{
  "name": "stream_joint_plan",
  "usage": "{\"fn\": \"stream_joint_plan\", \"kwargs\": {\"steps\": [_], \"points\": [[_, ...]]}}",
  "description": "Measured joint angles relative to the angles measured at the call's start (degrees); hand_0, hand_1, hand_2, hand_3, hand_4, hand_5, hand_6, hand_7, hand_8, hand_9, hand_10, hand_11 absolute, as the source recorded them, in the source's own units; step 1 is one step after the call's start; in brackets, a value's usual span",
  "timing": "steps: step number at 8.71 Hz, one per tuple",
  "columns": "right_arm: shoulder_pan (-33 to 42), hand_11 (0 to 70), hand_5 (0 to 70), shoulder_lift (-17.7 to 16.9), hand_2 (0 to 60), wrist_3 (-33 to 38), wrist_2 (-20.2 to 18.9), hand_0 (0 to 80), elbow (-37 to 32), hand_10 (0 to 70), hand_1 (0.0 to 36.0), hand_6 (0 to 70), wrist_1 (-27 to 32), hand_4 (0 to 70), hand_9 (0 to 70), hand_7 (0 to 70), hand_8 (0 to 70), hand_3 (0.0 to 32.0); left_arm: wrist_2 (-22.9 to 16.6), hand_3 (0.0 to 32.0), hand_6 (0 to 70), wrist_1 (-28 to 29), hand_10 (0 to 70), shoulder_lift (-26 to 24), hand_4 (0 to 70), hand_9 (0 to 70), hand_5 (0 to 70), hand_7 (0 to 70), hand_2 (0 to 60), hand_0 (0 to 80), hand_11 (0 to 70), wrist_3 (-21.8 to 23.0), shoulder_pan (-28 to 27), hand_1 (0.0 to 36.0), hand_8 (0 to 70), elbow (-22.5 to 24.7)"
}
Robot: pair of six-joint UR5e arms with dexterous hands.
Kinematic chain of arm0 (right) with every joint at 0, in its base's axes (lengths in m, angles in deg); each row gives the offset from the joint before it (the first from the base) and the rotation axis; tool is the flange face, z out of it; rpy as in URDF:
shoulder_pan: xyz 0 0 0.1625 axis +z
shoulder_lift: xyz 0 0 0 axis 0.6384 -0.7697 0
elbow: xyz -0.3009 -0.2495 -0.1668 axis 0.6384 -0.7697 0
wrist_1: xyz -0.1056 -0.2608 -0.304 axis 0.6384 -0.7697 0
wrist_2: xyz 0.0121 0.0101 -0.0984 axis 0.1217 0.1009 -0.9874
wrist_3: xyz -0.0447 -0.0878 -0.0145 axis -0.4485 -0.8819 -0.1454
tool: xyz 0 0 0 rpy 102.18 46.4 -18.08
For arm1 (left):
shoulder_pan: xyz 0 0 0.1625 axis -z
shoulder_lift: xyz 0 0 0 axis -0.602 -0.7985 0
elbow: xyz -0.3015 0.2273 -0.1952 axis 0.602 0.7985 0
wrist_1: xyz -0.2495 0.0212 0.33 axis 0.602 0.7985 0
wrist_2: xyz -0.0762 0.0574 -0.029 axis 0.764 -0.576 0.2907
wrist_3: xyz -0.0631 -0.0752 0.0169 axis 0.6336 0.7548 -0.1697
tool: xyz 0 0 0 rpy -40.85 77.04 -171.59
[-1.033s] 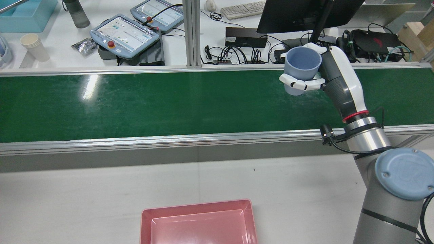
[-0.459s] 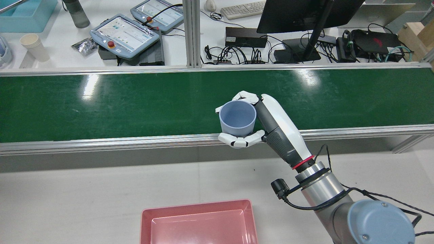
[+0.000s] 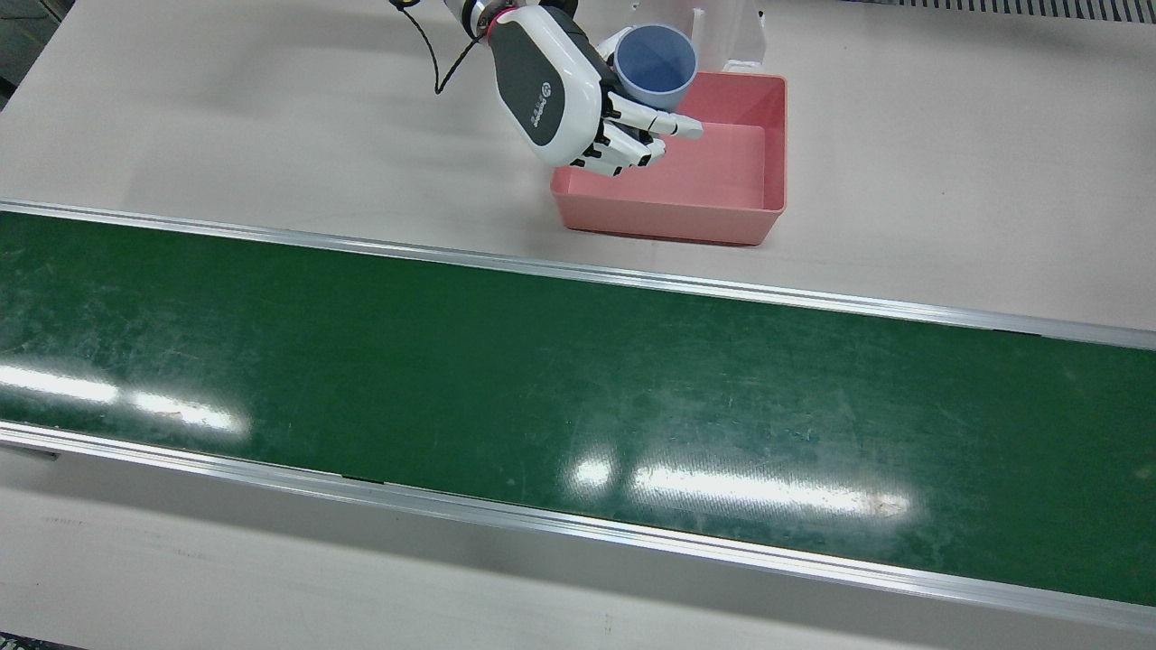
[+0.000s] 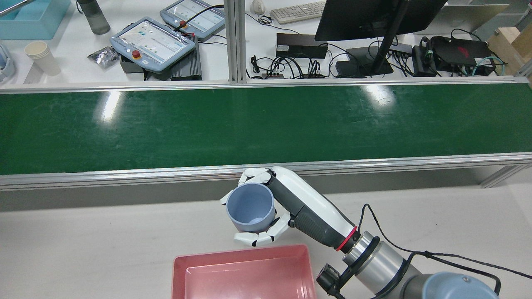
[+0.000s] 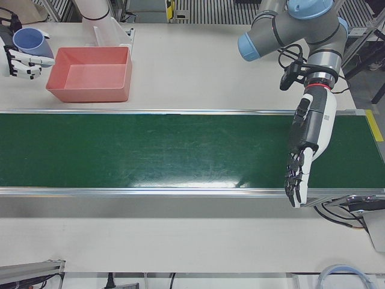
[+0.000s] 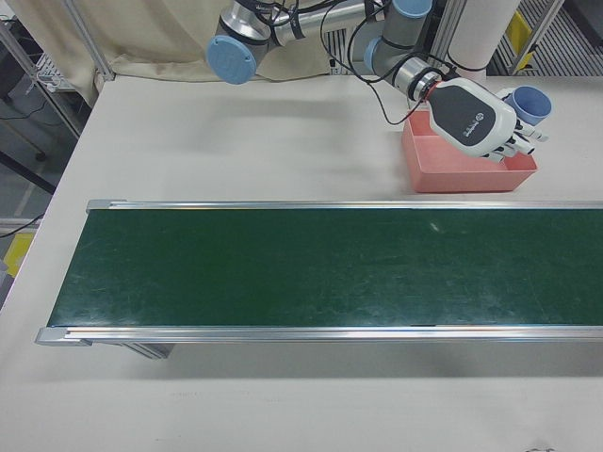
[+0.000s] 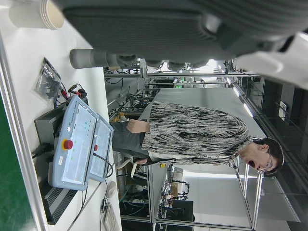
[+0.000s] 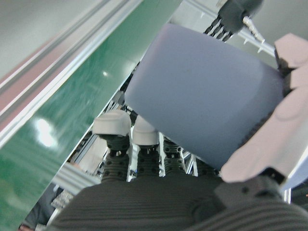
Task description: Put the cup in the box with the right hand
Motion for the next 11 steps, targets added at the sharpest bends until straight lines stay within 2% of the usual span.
{"fn": "stream_joint_plan", "kwargs": {"steps": [1,2,3,4,6,7,8,9,11], "points": [[-2.3,70.0,8.3,-0.7,53.6,-0.4,-1.0,7.7,0.5,55.9,2.8,38.1,0.0,70.0,70.0,70.0,63.8,0.0,0.0,0.0,0.0,0.0,0.0,0.0,0.0,0.0,0.0,0.0,0.0,0.0,0.0,0.0,0.0,0.0,0.0,0.0],[-4.7,61.7,6.9,-1.7,30.0,-1.1,-1.9,18.1,1.1,44.8,0.9,30.7,-0.1,56.2,70.0,70.0,54.2,0.0,0.0,0.0,0.0,0.0,0.0,0.0,0.0,0.0,0.0,0.0,0.0,0.0,0.0,0.0,0.0,0.0,0.0,-0.1],[-6.9,18.4,4.1,-3.3,0.0,-2.1,-2.3,38.2,2.3,12.2,2.0,6.5,-0.2,0.1,23.1,16.6,13.4,0.0,0.0,0.0,0.0,0.0,0.0,0.0,0.0,0.0,0.0,0.0,0.0,0.0,0.0,0.0,0.0,0.0,0.0,-0.1],[-8.3,0.0,0.3,-4.8,0.0,-2.7,-2.4,32.7,3.3,0.0,0.1,0.0,-0.3,0.0,0.5,0.0,0.0,0.0,0.0,0.0,0.0,0.0,0.0,0.0,0.0,0.0,0.0,0.0,0.0,0.0,0.0,0.0,0.0,0.0,0.0,-0.1],[-10.3,0.0,0.0,-6.7,0.0,-3.2,-1.9,16.4,4.0,0.0,0.0,0.0,-0.4,0.0,0.0,0.0,0.0,0.6,0.0,0.0,0.0,0.0,0.0,0.0,0.0,0.0,0.0,0.0,0.0,0.0,0.0,0.0,0.0,0.0,0.0,-0.1],[-11.0,0.0,0.0,-7.0,0.0,-3.3,-1.7,0.5,3.7,0.0,0.0,0.0,-0.4,0.0,0.0,0.0,0.0,4.4,0.0,0.0,0.0,0.0,0.0,0.0,0.0,0.0,0.0,0.0,0.0,0.0,0.0,0.0,0.0,0.0,0.0,-0.1],[-11.7,0.0,0.0,-7.1,0.0,-3.3,-1.3,0.0,3.5,0.0,0.0,0.0,-0.4,0.0,0.0,0.0,0.0,6.2,0.0,0.0,0.0,0.0,0.0,0.0,0.0,0.0,0.0,0.0,0.0,0.0,0.0,0.0,0.0,0.0,0.0,-0.1],[-12.1,0.0,0.0,-7.1,0.0,-3.3,-1.0,2.5,3.4,0.0,0.0,0.0,-0.3,0.0,0.4,0.0,0.0,6.0,0.0,0.0,0.0,0.0,0.0,0.0,0.0,0.0,0.0,0.0,0.0,0.0,0.0,0.0,0.0,0.0,0.0,-0.1],[-11.5,0.0,0.0,-7.2,0.0,-3.3,-1.0,5.7,5.2,0.0,0.0,0.0,-0.4,0.0,1.6,0.0,0.0,0.0,0.0,0.0,0.0,0.0,0.0,0.0,0.0,0.0,0.0,0.0,0.0,0.0,0.0,0.0,0.0,0.0,0.0,-0.1]]}}
